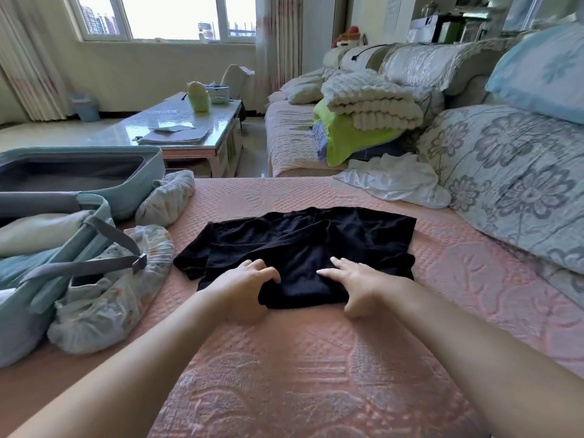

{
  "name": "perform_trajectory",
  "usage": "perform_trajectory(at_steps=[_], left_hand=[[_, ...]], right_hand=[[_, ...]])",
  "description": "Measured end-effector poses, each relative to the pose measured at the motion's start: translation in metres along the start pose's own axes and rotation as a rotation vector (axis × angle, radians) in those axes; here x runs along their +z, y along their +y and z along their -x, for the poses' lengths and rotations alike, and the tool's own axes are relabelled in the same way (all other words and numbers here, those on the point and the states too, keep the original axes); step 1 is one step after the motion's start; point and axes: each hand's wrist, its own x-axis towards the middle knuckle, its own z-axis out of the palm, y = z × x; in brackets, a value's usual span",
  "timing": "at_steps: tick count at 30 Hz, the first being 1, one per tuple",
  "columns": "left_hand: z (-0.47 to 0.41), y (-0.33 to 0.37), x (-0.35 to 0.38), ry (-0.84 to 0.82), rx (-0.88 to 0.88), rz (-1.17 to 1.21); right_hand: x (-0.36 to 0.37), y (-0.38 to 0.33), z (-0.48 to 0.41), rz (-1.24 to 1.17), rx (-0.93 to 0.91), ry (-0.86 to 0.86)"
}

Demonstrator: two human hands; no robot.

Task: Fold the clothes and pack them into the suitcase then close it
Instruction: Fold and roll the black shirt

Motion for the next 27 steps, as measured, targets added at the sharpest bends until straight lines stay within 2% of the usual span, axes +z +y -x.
perform_trajectory(at_steps=[5, 7, 10, 13, 15, 18, 19, 20, 23, 25, 27], left_hand=[[0.0, -0.004, 0.0, 0.077, -0.008, 0.087], [0.008, -0.004, -0.01, 0.06, -0.039, 0.141], [0.023, 0.004, -0.028, -0.18, -0.025, 0.174], [0.033, 0.011, -0.032, -0.443, -0.125, 0.456], [0.031, 0.005, -0.025, -0.355, -0.117, 0.536], [0.025, -0.014, -0.02, 0.004, -0.069, 0.324], [0.025, -0.021, -0.018, 0.07, -0.066, 0.239], [0.027, -0.026, -0.016, 0.083, -0.088, 0.146], [0.034, -0.038, -0.013, -0.031, -0.17, -0.053], [0.035, -0.044, -0.011, -0.053, -0.213, -0.064], [0.034, -0.052, -0.01, 0.032, -0.239, -0.025]], right_hand=[[-0.015, -0.007, 0.013, 0.05, -0.012, 0.196], [-0.021, -0.007, 0.018, -0.009, -0.036, 0.257], [-0.026, -0.007, 0.027, -0.11, -0.041, 0.206], [-0.029, -0.012, 0.035, -0.215, -0.024, 0.083], [-0.032, -0.019, 0.034, -0.291, -0.045, 0.132], [-0.032, -0.033, 0.021, -0.14, -0.081, 0.342], [-0.031, -0.04, 0.014, -0.094, -0.111, 0.388], [-0.03, -0.048, 0.007, -0.074, -0.148, 0.416], [-0.025, -0.073, -0.018, 0.006, -0.237, 0.432], [-0.019, -0.09, -0.037, 0.122, -0.266, 0.42], [-0.015, -0.103, -0.055, 0.198, -0.265, 0.411]])
